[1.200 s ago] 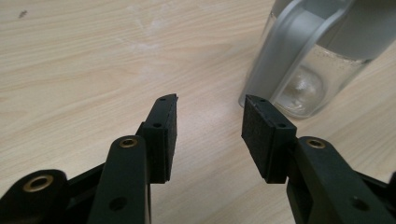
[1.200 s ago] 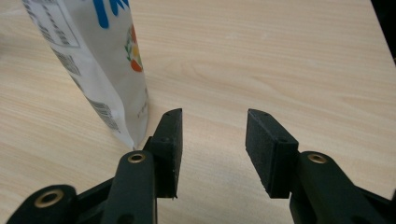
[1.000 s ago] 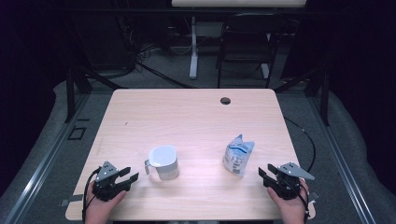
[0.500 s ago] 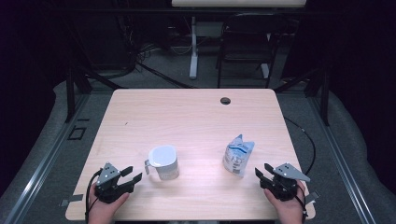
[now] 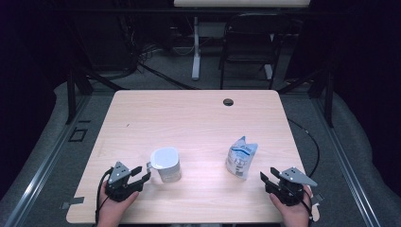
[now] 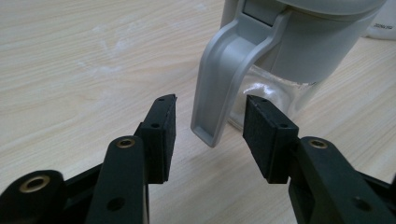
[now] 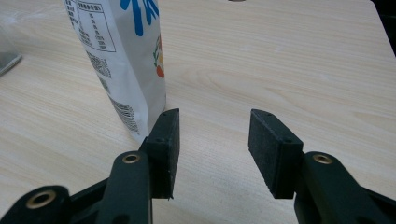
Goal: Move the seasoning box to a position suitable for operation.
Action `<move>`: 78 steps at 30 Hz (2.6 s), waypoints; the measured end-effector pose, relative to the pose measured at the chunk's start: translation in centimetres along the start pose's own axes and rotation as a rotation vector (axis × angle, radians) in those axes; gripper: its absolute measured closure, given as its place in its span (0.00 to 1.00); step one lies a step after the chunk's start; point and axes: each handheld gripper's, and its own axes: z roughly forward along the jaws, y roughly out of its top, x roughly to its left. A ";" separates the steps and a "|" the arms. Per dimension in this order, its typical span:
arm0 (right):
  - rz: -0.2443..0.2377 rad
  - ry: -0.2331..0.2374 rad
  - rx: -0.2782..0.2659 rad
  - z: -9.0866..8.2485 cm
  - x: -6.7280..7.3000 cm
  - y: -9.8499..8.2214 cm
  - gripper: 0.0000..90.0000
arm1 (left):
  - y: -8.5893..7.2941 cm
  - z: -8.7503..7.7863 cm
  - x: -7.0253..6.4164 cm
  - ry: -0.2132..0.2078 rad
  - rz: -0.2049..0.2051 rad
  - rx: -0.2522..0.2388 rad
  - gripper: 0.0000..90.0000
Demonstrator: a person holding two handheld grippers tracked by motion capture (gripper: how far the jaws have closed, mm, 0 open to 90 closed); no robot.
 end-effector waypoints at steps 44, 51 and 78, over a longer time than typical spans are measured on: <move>0.011 0.012 -0.006 -0.5 0.0 -0.3 0.57 | 1.0 2.1 -0.9 0.050 0.038 0.003 0.79; 0.007 0.018 -0.011 -0.5 0.2 -0.3 0.57 | 1.1 2.1 -1.2 0.049 0.048 0.012 0.79; -0.054 0.059 -0.010 -0.4 1.5 0.1 0.57 | 1.9 3.0 -5.8 -0.073 0.167 0.028 0.79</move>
